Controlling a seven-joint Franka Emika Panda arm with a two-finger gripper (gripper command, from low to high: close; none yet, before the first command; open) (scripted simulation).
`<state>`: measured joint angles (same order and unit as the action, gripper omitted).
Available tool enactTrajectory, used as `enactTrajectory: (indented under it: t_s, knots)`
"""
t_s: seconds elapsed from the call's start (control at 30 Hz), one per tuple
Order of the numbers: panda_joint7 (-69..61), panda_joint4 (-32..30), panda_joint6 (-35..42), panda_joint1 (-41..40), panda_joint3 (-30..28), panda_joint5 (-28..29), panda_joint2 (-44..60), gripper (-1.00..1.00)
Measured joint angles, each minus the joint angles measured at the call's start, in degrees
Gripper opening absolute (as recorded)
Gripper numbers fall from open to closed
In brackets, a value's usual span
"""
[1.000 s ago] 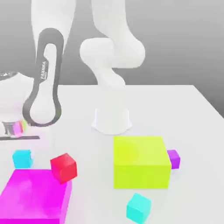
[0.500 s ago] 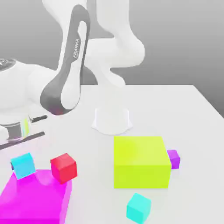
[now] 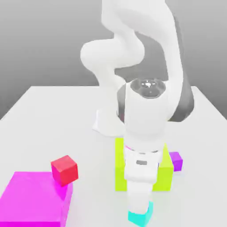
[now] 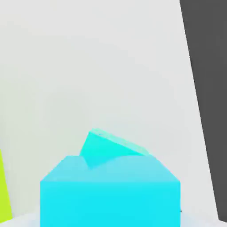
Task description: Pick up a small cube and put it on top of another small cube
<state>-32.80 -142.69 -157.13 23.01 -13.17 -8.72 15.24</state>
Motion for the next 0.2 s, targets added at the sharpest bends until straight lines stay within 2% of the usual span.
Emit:
enactTrajectory:
  t_s: [0.2]
  knots:
    - [0.66,-0.11,0.91,0.39,-0.15,0.79,-1.33,1.00]
